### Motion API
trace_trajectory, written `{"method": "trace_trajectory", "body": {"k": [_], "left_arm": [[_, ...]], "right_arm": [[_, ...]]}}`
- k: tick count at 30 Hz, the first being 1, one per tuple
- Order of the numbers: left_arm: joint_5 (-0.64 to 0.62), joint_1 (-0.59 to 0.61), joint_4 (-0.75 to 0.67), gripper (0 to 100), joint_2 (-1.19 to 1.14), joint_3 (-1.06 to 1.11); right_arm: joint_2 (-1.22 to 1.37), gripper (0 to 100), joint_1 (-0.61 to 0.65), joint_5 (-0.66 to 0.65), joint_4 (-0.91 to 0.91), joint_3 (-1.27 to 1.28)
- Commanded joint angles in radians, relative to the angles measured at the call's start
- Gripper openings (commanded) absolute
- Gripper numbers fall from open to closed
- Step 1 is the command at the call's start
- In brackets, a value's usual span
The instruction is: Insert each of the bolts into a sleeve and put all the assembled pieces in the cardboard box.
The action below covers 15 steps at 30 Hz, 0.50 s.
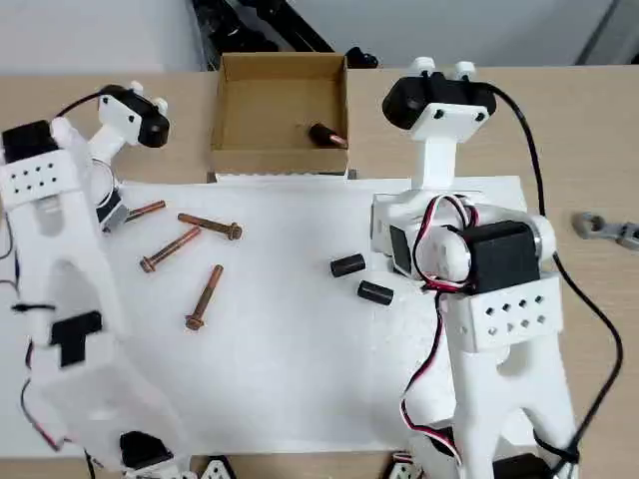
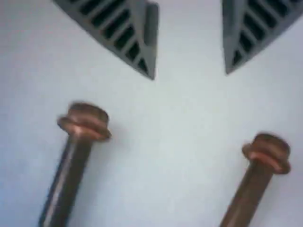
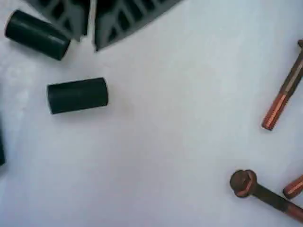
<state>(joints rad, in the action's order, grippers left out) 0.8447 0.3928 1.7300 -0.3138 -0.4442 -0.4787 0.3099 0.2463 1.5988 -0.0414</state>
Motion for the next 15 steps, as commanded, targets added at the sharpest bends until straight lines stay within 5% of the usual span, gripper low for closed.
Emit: {"method": "trace_trajectory", "body": {"k": [1,9,15], "left_arm": [[0.058,-0.012,0.025,9,0.144,0.051],[0.253,-0.003,0.012,9,-0.031,-0.067],[0.265,0.015,0.025,11,-0.241,-0.292]], "right_arm": [[-0.027,0.5,0.008,0.011,-0.012,-0.003],[-0.025,0.5,0.008,0.011,-0.01,-0.003],[-0.027,0.5,0.008,0.008,-0.007,-0.003]]}}
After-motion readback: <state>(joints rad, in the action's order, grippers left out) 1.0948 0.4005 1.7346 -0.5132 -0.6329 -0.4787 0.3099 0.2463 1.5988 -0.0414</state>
